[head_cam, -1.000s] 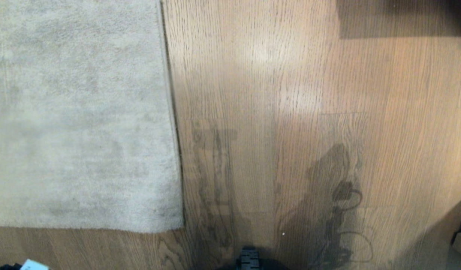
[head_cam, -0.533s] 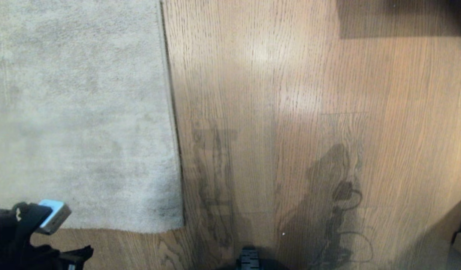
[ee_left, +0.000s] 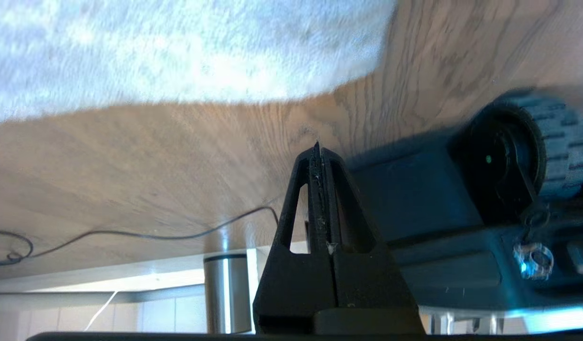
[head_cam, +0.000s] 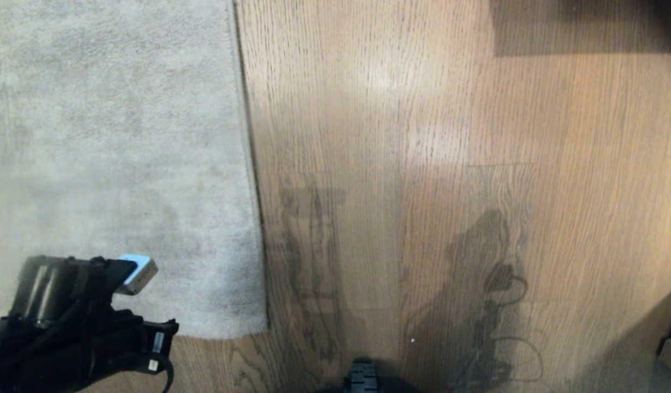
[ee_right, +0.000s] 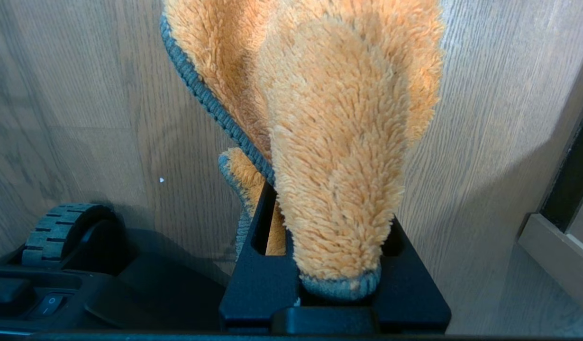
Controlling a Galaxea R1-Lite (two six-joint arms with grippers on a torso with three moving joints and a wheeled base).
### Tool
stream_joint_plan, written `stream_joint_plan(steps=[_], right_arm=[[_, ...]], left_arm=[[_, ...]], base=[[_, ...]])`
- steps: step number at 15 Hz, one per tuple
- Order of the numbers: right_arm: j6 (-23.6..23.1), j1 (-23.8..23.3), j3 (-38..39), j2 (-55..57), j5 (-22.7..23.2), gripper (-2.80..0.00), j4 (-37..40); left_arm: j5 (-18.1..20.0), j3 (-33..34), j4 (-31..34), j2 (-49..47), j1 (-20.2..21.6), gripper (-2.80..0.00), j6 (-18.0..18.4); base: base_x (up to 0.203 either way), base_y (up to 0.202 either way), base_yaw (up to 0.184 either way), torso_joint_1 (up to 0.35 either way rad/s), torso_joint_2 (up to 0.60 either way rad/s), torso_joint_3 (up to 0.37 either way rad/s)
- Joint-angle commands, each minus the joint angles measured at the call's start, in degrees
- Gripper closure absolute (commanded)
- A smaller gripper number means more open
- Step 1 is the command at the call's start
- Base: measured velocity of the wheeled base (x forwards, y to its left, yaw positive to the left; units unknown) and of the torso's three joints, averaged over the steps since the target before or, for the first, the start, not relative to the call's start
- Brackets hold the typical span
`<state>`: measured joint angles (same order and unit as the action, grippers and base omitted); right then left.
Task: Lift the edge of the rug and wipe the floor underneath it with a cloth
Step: Lift up the carpet
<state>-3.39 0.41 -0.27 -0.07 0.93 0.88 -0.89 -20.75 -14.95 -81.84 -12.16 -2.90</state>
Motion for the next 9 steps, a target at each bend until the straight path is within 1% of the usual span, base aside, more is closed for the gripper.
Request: stream_joint_plan(steps=[1, 4, 9], right_arm=[[0.0, 0.0, 0.0, 0.1, 0.0, 0.00, 0.0], [0.0, 0.0, 0.0, 0.1, 0.0, 0.00, 0.0], [0.0, 0.0, 0.0, 0.1, 0.0, 0.00, 0.0]], left_arm=[[-0.2, -2.2, -0.8, -5.5, -1.4, -2.80, -0.4], [-3.4, -5.4, -3.4, -11.1, -3.2, -2.80, -0.8], [-9.3, -10.4, -3.6, -16.8, -5.7, -2.80, -0.9]], base=[[0.000, 0.000, 0.000, 0.000, 0.00, 0.000], [0.000, 0.000, 0.000, 0.000, 0.00, 0.000], [0.000, 0.000, 0.000, 0.000, 0.00, 0.000]])
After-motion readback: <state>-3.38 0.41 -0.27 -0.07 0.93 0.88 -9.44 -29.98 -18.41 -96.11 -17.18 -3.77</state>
